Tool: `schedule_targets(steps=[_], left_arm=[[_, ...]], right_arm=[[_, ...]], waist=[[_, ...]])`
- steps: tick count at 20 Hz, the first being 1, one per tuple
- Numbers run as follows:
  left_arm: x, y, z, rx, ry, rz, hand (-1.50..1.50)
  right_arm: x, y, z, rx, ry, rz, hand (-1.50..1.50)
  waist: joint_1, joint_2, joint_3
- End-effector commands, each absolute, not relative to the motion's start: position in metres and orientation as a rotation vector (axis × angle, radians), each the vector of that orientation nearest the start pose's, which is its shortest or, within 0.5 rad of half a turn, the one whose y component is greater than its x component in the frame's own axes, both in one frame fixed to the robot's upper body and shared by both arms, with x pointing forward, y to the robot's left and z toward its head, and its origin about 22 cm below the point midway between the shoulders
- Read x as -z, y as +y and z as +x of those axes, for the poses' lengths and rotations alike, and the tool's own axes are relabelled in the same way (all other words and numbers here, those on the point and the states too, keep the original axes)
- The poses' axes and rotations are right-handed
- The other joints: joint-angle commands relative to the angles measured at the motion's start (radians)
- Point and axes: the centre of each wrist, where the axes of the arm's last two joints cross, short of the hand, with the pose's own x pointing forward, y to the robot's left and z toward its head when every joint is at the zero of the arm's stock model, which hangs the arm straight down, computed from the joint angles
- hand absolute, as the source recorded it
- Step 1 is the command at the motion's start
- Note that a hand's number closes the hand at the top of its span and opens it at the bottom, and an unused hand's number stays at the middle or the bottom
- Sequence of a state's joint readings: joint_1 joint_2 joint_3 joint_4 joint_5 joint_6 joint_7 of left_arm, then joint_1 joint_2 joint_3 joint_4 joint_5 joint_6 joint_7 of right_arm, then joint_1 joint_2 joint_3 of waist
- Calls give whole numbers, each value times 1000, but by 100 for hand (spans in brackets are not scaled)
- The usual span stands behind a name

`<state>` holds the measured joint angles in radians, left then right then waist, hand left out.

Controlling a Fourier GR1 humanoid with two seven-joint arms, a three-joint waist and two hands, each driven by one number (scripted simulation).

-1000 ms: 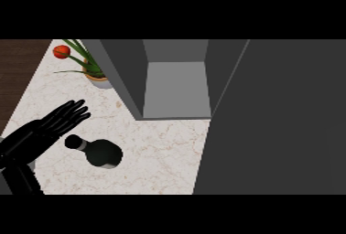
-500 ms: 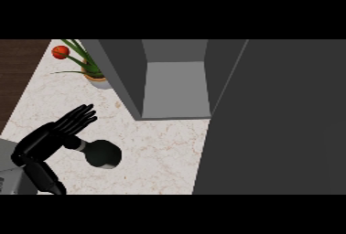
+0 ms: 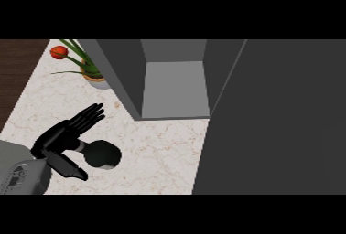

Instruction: Pick up the wine, place it into the cabinet and close the cabinet

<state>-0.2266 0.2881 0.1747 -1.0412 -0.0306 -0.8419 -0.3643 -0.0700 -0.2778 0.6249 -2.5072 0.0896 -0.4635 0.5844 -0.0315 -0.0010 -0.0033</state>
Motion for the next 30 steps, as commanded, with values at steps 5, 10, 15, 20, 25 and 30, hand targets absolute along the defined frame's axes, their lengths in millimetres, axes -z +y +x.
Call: schedule_targets(steps=[5,10,15,20,25,30], left_arm=[[77,340,278,527,-1448,-654,-150],[83,339,282,506,-1388,-704,-150],[95,327,282,508,-1365,-728,-150],[91,327,289,525,-1390,-759,-150],[104,331,273,454,-1423,-767,-150],[109,313,284,421,-1402,-781,150]], right_arm=[[-207,-169,100,-156,-1955,271,-150],[-213,-171,94,-173,-1950,279,-150],[-208,-169,90,-191,-1946,289,-150],[-207,-172,93,-162,-1930,276,-150],[-209,-172,98,-171,-1959,261,-150],[-206,-168,95,-176,-1941,279,-150]], waist=[[-6,5,-1],[-10,2,-1],[-18,2,-1],[-7,1,0],[2,1,0],[-15,3,-1]])
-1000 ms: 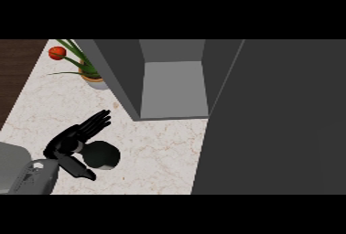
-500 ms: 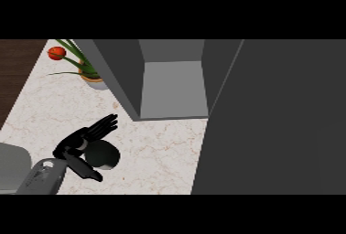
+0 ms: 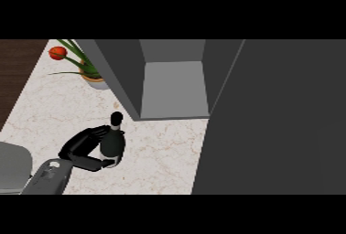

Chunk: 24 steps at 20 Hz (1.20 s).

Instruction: Pick up the wine, place it into the cabinet and close the cabinet

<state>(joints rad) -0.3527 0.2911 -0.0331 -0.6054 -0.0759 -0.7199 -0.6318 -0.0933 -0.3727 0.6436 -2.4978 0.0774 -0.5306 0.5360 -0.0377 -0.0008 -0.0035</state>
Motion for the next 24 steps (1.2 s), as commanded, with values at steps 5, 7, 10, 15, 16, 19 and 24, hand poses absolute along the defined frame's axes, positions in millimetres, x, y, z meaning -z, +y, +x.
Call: schedule_targets(steps=[5,7,10,15,16,19,24], left_arm=[[109,305,288,451,-1483,-749,150],[102,310,291,469,-1519,-756,150],[123,316,259,235,-1619,-480,150],[140,295,235,-30,-1698,-188,150],[143,294,230,-25,-1712,-174,150],[135,296,221,-9,-1734,-236,150],[137,276,221,-17,-1699,-359,150]], right_arm=[[-211,-170,97,-185,-1955,266,-150],[-204,-167,96,-197,-1926,272,-150],[-209,-175,87,-174,-1930,263,-150],[-206,-176,95,-168,-1941,233,-150],[-208,-174,90,-136,-1927,249,-150],[-203,-175,82,-140,-1935,236,-150],[-208,-178,84,-149,-1946,227,-150]], waist=[[-7,4,-2],[4,1,0],[18,-7,2],[36,-9,4],[30,-7,3],[32,-6,4],[27,-3,2]])
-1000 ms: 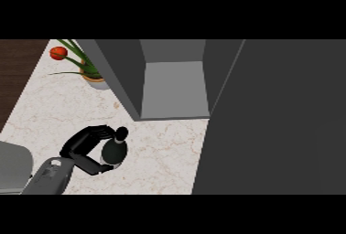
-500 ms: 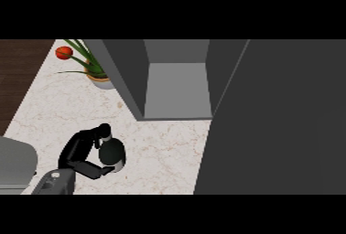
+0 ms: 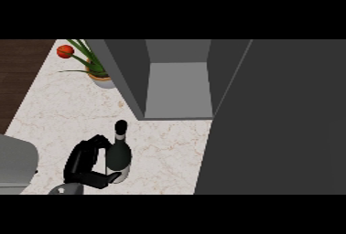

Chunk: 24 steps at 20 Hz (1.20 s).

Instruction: Pick up the wine, place it into the cabinet and close the cabinet

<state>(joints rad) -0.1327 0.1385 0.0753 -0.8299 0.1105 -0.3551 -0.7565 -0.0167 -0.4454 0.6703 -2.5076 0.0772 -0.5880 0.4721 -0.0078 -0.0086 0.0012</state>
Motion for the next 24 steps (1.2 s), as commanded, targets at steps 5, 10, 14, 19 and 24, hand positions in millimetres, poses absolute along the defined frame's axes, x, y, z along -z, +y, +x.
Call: schedule_targets(steps=[5,10,14,19,24], left_arm=[[101,245,223,10,-1734,-403,150],[74,218,222,37,-1728,-418,150],[55,201,220,39,-1741,-435,150],[35,165,218,28,-1765,-378,150],[30,159,220,5,-1797,-282,150]], right_arm=[[-203,-176,82,-149,-1955,225,-150],[-211,-184,73,-129,-1938,240,-150],[-203,-183,80,-136,-1948,200,-150],[-206,-187,77,-137,-1956,221,-150],[-207,-192,72,-151,-1936,211,-150]], waist=[[5,1,-1],[-1,-1,-1],[1,3,-1],[-3,4,-1],[-6,4,-1]])
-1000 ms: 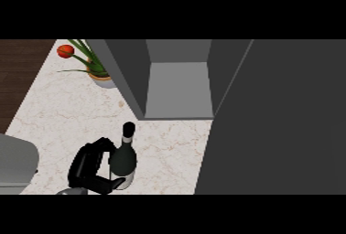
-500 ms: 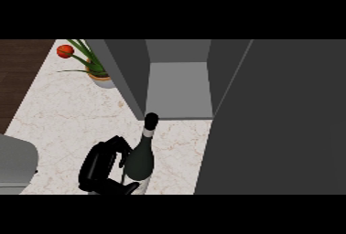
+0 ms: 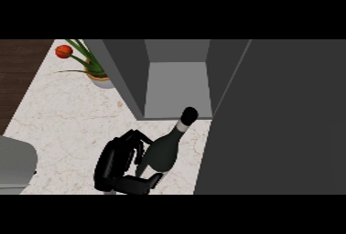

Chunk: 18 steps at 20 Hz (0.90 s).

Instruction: Pick up the wine, place it into the cabinet and close the cabinet

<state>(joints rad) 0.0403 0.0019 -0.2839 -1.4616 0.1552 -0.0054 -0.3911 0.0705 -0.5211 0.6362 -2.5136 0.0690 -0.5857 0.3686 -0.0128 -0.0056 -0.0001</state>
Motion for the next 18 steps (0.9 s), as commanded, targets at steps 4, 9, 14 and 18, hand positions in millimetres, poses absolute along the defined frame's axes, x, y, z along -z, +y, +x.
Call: schedule_targets(steps=[4,9,14,18], left_arm=[[1,153,252,28,-1820,-216,150],[23,148,266,67,-1830,-154,150],[3,160,294,92,-1832,-141,150],[-7,132,323,126,-1813,-130,150]], right_arm=[[-208,-193,68,-152,-1925,201,-150],[-206,-193,75,-143,-1957,200,-150],[-207,-196,68,-156,-1927,220,-150],[-198,-192,77,-170,-1934,225,-150]], waist=[[-6,0,0],[-4,4,0],[-8,3,0],[-14,5,0]])
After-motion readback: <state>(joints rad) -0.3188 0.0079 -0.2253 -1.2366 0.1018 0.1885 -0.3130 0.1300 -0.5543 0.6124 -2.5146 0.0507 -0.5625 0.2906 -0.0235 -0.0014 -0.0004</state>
